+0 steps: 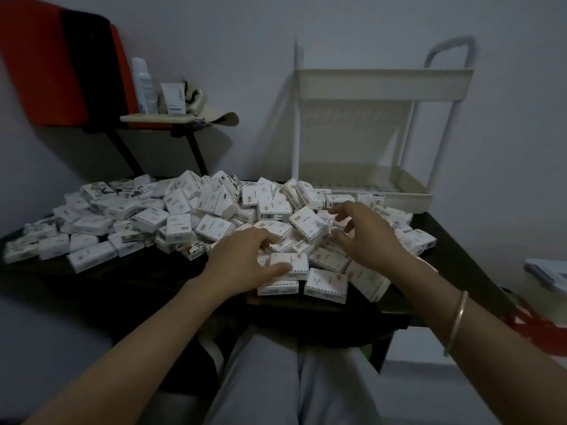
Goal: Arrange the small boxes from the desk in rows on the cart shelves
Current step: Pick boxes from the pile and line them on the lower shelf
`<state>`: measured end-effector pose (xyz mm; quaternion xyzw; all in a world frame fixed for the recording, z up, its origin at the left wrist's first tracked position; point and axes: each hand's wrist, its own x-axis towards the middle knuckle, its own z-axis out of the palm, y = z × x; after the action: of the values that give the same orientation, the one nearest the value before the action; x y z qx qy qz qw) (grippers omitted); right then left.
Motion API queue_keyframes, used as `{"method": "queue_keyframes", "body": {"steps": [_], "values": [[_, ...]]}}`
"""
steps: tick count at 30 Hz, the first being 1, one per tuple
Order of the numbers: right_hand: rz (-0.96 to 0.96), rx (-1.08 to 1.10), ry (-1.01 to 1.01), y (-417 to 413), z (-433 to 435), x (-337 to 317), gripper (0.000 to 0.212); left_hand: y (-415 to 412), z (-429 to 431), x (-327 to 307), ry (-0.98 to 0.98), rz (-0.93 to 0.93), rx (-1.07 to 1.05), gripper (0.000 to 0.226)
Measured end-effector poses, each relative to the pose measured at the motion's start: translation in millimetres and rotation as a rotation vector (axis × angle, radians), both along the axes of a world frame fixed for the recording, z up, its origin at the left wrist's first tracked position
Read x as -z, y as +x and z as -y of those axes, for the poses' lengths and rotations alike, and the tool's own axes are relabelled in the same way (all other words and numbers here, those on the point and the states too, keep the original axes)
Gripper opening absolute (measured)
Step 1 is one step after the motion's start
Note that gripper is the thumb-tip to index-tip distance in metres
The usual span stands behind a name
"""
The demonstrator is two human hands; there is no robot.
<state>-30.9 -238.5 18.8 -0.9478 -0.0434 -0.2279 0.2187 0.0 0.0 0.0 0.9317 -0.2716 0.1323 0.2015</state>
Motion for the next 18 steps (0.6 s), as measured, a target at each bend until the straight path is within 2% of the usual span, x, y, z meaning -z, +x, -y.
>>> {"method": "queue_keyframes", "body": {"steps": [6,10,14,18], "values": [[-0.069,0.063,-0.201,37.5,-9.5,1.0,0.048,13.9,7.5,-6.1,0.139,-0.132,0.027,0.070],[-0.069,0.048,-0.226,54.7,-12.3,4.1,0.058,13.5,8.3,-6.9,0.105,-0.163,0.063,0.070],[-0.086,-0.007,-0.111,62.3,-13.8,3.6,0.062,13.9,10.7,-6.9,0.062,-0.163,0.079,0.066],[-0.105,-0.089,0.097,64.5,-11.0,-1.7,0.060,18.6,15.0,-14.4,-0.102,-0.252,0.113,0.050]]}}
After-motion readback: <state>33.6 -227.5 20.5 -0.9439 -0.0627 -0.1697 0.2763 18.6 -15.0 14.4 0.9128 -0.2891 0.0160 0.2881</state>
